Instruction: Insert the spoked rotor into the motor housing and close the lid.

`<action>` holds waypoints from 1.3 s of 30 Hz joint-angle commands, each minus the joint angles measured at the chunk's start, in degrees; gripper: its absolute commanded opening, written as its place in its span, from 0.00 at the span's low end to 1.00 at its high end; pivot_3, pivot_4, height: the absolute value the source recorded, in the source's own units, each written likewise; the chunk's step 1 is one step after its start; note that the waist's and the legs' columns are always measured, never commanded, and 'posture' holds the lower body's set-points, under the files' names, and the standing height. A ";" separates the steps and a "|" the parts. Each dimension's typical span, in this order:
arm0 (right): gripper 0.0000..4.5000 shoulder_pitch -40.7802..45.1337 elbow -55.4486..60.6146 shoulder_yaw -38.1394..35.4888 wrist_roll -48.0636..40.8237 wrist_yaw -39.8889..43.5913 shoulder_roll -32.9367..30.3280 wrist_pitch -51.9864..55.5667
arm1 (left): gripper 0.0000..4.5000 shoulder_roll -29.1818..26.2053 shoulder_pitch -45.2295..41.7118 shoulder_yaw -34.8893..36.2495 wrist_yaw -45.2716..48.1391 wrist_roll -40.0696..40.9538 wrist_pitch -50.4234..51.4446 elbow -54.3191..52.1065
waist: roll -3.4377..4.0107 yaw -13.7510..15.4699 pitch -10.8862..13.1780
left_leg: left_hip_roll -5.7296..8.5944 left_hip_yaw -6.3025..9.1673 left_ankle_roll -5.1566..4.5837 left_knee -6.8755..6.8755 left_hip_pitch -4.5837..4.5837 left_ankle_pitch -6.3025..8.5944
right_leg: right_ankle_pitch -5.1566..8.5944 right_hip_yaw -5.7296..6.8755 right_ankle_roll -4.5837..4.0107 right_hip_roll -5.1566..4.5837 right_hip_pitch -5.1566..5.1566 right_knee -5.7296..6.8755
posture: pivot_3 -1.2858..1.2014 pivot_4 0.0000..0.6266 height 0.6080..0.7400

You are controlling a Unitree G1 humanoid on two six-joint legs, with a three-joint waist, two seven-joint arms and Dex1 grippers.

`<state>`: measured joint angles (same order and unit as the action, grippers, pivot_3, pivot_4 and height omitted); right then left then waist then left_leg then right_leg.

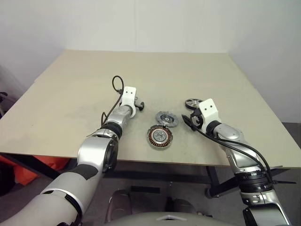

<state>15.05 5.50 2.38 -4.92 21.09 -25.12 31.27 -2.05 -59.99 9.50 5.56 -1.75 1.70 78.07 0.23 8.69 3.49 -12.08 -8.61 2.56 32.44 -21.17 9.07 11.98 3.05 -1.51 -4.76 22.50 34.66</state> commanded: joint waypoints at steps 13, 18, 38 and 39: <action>0.96 1.33 4.32 -2.39 -1.78 0.70 0.11 1.05 | 0.99 -3.06 -2.07 -0.40 11.10 0.07 -3.53 -2.33 | -0.02 0.01 0.01 | 0.30 0.00 -0.25 -0.03 -0.11 0.15 | 0.05 0.01 0.07 -0.34 0.00 -0.03 | 0.52 0.00 1.00; 0.96 -0.99 6.92 -3.51 -2.50 2.93 -2.24 1.18 | 0.99 -8.72 -0.39 -5.02 24.62 -3.04 -7.59 -4.22 | -0.03 -0.06 0.02 | 0.29 -0.01 -0.29 -0.06 -0.26 0.17 | 0.04 0.01 0.06 -0.35 0.16 -0.04 | 0.52 0.00 1.00; 0.96 0.11 7.64 3.05 -1.60 11.09 -4.72 0.78 | 0.99 -16.37 8.88 -6.77 48.65 2.70 -9.53 -15.67 | -0.04 -0.04 0.04 | 0.24 -0.05 -0.24 -0.17 -0.06 0.15 | 0.06 -0.02 0.06 -0.54 0.08 0.07 | 0.52 0.00 1.00; 0.96 0.10 8.19 2.95 -2.07 11.57 -4.69 1.05 | 0.99 -15.47 9.06 -6.85 49.06 3.11 -9.13 -15.91 | -0.04 0.01 0.04 | 0.24 -0.05 -0.23 -0.17 -0.04 0.15 | 0.06 -0.02 0.06 -0.54 0.06 0.06 | 0.52 0.00 1.00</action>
<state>13.85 12.06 5.92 -6.76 32.37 -29.48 32.97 -18.23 -50.36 3.08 55.84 1.35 -6.56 62.69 0.19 8.70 3.53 -11.84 -8.67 2.33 32.27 -21.21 9.22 12.05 3.03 -1.43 -5.29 22.55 34.71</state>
